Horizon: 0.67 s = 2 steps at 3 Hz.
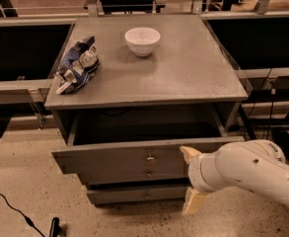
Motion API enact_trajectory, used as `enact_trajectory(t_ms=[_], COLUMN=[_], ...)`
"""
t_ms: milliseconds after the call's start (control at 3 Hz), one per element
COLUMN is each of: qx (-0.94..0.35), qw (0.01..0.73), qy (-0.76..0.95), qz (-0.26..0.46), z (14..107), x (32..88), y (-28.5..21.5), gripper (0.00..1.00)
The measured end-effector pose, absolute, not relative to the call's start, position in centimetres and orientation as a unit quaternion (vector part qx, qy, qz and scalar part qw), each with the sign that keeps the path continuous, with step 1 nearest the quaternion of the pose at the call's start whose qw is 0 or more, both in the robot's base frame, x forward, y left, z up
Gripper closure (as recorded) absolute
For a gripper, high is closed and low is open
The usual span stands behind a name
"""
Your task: Close top drawer
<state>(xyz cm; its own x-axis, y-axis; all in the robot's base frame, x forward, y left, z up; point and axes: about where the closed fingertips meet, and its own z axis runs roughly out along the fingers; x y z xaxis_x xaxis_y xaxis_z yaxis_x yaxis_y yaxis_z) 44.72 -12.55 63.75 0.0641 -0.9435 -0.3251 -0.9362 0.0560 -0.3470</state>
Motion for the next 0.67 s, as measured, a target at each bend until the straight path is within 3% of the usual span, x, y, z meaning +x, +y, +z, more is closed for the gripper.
enact_trajectory(t_ms=[333,667], qx=[-0.683,-0.684], qw=[0.258,0.281], qy=[0.683,0.674], qz=[-0.010,0.002], z=[63.8,63.6], x=[47.0,50.2], y=[-12.6,-12.6], gripper=[0.02,0.23])
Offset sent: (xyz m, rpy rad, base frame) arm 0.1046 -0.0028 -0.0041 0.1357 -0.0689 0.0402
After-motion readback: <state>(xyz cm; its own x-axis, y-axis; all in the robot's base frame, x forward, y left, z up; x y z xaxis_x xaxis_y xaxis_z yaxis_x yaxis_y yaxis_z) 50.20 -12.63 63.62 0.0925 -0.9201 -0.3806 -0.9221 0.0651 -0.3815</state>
